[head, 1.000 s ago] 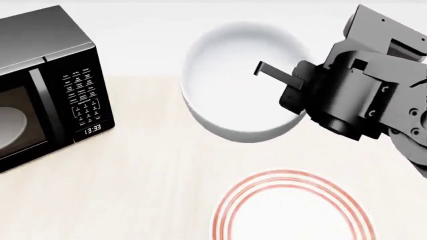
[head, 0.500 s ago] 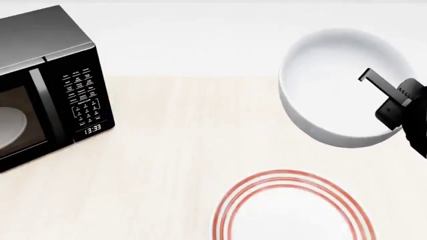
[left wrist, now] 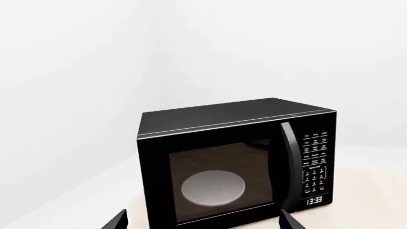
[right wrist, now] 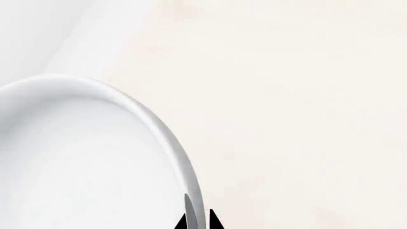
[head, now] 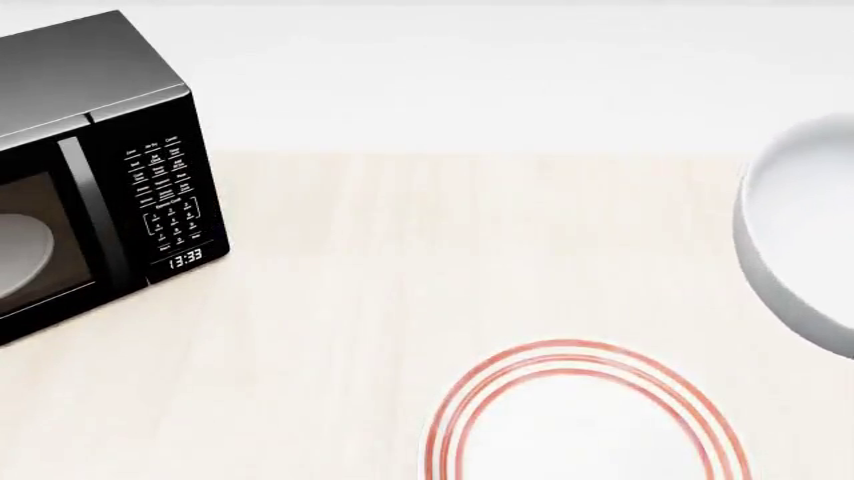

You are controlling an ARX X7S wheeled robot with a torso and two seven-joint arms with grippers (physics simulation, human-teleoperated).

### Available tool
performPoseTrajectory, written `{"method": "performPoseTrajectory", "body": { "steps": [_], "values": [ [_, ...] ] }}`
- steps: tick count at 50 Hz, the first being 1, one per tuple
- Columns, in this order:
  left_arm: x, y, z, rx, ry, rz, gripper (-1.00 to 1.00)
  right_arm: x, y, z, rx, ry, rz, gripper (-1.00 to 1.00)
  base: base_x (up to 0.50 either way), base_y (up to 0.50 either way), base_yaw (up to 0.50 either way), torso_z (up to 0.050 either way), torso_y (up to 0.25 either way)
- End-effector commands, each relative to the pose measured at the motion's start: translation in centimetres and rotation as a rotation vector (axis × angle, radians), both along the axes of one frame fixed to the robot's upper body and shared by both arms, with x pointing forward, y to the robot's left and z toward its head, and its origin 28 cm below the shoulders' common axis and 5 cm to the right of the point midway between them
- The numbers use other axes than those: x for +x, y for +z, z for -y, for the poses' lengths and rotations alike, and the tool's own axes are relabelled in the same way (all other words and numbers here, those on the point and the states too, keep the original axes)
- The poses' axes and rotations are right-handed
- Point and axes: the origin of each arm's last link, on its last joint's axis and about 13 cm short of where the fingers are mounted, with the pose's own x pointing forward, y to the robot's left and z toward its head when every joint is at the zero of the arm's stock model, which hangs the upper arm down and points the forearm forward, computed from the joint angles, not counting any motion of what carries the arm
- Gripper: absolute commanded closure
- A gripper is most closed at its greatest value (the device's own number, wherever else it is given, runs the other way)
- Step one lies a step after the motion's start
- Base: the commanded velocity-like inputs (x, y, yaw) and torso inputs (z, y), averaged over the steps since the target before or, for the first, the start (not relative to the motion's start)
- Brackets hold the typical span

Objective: Put the white bowl to the right of the plate.

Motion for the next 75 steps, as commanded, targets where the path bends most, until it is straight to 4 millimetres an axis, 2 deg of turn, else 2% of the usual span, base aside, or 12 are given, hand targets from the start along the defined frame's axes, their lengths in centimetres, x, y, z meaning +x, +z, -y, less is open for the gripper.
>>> {"method": "performPoseTrajectory", "body": {
  "steps": [1,11,21,35,56,75],
  "values": [
    [0.0,0.0,0.1,0.004,-0.004,-0.002,-1.00,-1.2,-0.3,2.4,0.000,-0.088,0.014,1.00,0.00,0.00,0.00,0.000,0.000],
    [0.0,-0.1,0.2,0.007,-0.007,-0.004,-1.00,-1.2,-1.9,3.4,0.017,-0.124,-0.012,1.00,0.00,0.00,0.00,0.000,0.001],
    [-0.1,-0.1,0.3,0.011,-0.006,-0.005,-1.00,-1.8,-4.5,4.8,0.048,-0.167,-0.050,1.00,0.00,0.00,0.00,0.000,0.000],
    [-0.1,-0.2,0.2,0.013,0.000,-0.007,-1.00,-2.4,-7.7,5.8,0.078,-0.198,-0.103,1.00,0.00,0.00,0.00,0.000,0.001],
    [-0.1,-0.2,0.2,0.014,0.001,-0.006,-1.00,-2.7,-10.4,6.8,0.108,-0.220,-0.143,1.00,0.00,0.00,0.00,0.000,0.000],
    [-0.2,-0.2,0.3,0.016,-0.005,-0.007,-1.00,-2.6,-11.6,7.0,0.101,-0.218,-0.159,1.00,0.00,0.00,0.00,0.001,0.001]
  ]
}}
